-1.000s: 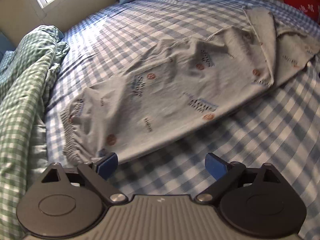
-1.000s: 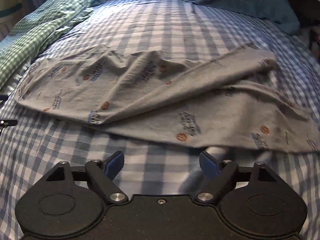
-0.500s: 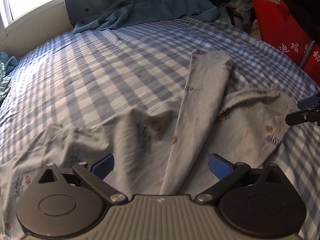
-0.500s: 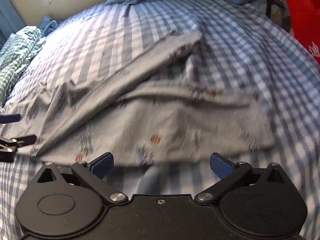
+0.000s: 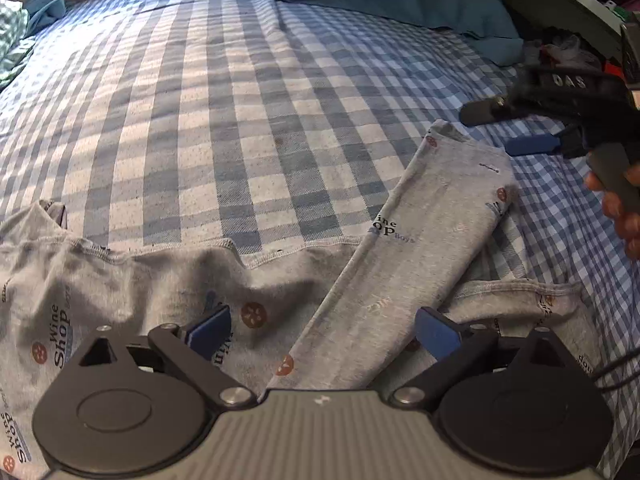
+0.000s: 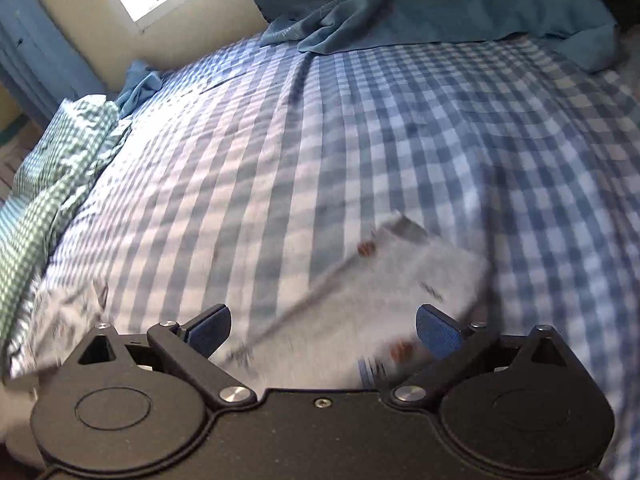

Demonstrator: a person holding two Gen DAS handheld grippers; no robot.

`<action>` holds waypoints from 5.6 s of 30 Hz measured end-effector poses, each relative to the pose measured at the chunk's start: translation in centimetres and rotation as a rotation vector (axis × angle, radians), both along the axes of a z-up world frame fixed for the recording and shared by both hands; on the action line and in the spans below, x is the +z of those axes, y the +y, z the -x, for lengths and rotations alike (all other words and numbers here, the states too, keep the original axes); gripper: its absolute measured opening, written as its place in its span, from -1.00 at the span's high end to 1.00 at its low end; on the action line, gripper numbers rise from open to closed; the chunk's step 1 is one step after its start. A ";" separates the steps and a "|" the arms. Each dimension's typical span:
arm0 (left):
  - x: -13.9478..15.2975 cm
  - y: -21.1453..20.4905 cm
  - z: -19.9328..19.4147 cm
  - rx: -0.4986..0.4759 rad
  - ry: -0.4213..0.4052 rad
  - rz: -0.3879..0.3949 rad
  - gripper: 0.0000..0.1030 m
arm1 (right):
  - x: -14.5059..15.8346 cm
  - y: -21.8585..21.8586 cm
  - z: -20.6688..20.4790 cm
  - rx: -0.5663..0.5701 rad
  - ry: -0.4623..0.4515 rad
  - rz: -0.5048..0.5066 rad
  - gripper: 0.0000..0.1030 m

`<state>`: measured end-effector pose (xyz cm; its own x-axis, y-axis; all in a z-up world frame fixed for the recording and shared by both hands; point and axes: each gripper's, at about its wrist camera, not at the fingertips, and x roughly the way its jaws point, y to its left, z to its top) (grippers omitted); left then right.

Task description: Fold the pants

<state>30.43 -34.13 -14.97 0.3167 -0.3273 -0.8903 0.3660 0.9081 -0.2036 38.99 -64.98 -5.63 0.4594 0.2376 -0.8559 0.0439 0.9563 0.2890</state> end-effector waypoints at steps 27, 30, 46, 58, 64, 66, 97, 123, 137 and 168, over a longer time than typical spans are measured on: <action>1.2 0.7 0.4 -0.093 0.009 -0.035 1.00 | 2.3 -2.2 -0.4 -0.271 -0.027 0.018 1.00; 2.7 0.5 2.0 -0.145 -0.098 -0.057 0.71 | 5.8 -3.1 3.0 -0.275 -0.108 0.017 1.00; 0.3 -2.7 4.1 -0.455 -0.254 -0.320 -0.39 | 5.9 -4.6 9.9 -0.294 -0.063 0.017 0.83; -2.4 -0.1 0.0 -0.370 -0.043 -0.208 -0.23 | 0.5 -0.9 -0.1 -0.150 0.062 -0.066 0.18; -2.6 0.3 -0.8 -0.353 -0.006 -0.187 0.00 | -4.8 1.1 -6.5 -0.245 0.269 0.108 0.22; -2.3 0.3 -0.7 -0.364 -0.014 -0.202 0.42 | -5.7 1.3 -6.6 -0.277 0.280 0.148 0.36; 0.7 -1.3 11.7 -0.795 -0.284 -0.355 1.00 | 2.6 -4.5 26.3 -0.663 -0.029 -0.023 1.00; 2.3 -1.2 13.3 -0.685 -0.315 -0.363 1.00 | 0.2 -9.3 28.1 -0.956 -0.034 -0.241 0.94; -0.8 -2.0 14.6 -0.666 -0.191 -0.393 0.86 | -1.2 -8.0 28.5 -0.721 0.009 0.032 0.73; 5.7 27.0 7.2 0.402 -0.126 -0.444 -0.68 | 1.2 12.4 21.1 -0.089 -0.037 0.103 -0.96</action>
